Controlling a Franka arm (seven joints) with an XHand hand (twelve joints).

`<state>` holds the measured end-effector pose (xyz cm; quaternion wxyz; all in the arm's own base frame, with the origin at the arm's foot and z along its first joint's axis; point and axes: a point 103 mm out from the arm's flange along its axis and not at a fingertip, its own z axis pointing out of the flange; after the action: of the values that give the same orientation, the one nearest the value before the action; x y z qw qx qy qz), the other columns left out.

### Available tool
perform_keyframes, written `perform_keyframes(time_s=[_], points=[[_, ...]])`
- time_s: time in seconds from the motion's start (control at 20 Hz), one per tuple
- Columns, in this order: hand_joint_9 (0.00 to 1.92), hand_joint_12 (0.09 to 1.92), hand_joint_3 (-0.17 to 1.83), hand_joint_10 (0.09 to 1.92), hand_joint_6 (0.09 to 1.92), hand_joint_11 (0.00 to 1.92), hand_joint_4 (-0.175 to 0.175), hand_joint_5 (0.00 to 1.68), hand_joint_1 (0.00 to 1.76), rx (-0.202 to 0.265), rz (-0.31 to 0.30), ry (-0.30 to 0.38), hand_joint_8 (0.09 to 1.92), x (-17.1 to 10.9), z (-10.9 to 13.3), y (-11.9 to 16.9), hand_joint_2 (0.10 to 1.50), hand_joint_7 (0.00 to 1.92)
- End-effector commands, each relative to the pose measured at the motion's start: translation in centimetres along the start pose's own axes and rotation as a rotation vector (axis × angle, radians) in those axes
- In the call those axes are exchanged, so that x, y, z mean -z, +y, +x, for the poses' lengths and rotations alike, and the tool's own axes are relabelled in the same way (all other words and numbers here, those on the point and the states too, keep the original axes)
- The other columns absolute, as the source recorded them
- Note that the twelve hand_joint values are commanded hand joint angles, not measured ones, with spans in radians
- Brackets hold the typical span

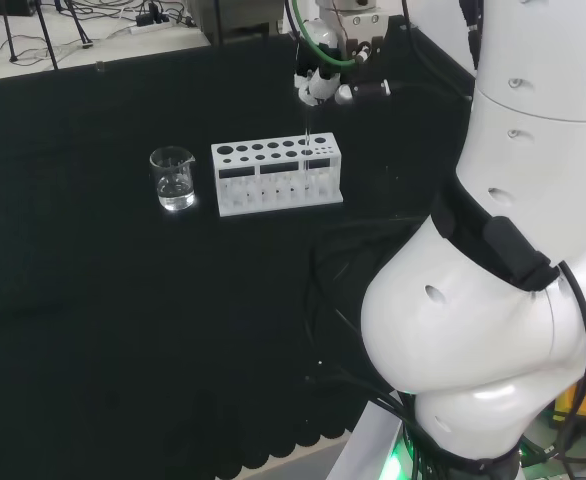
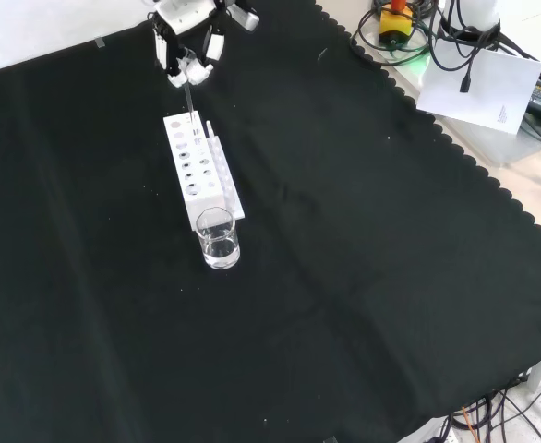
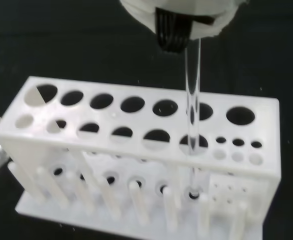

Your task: Take the glass rod from the white test tube rack.

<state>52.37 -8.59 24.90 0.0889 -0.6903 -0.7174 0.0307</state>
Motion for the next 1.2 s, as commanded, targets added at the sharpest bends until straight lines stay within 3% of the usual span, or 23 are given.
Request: perform_keyframes(time_s=[0.05, 0.45, 0.75, 0.9, 1.2], points=[[1.58, 0.57, 0.54, 0.79, 0.46, 1.62, -0.175, 1.2, 1.32, 0.01, -0.12, 0.054, 1.02, 4.8, 0.1, -1.7, 0.76, 1.21], [1.61, 0.58, 0.48, 0.76, 0.42, 1.63, -0.175, 1.21, 1.32, -0.007, -0.091, 0.048, 1.02, 10.0, 0.7, -3.8, 0.79, 1.2], [1.62, 0.57, 0.46, 0.75, 0.39, 1.63, -0.175, 1.22, 1.32, 0.004, -0.136, 0.039, 1.02, 14.5, 1.3, -6.3, 0.8, 1.2], [1.62, 0.57, 0.46, 0.75, 0.38, 1.63, -0.175, 1.22, 1.32, 0.034, -0.178, 0.036, 1.02, 15.9, 2.5, -7.0, 0.8, 1.2], [1.62, 0.57, 0.46, 0.75, 0.38, 1.64, -0.175, 1.22, 1.32, 0.047, -0.171, 0.037, 1.02, 16.5, 3.3, -6.9, 0.8, 1.2]])
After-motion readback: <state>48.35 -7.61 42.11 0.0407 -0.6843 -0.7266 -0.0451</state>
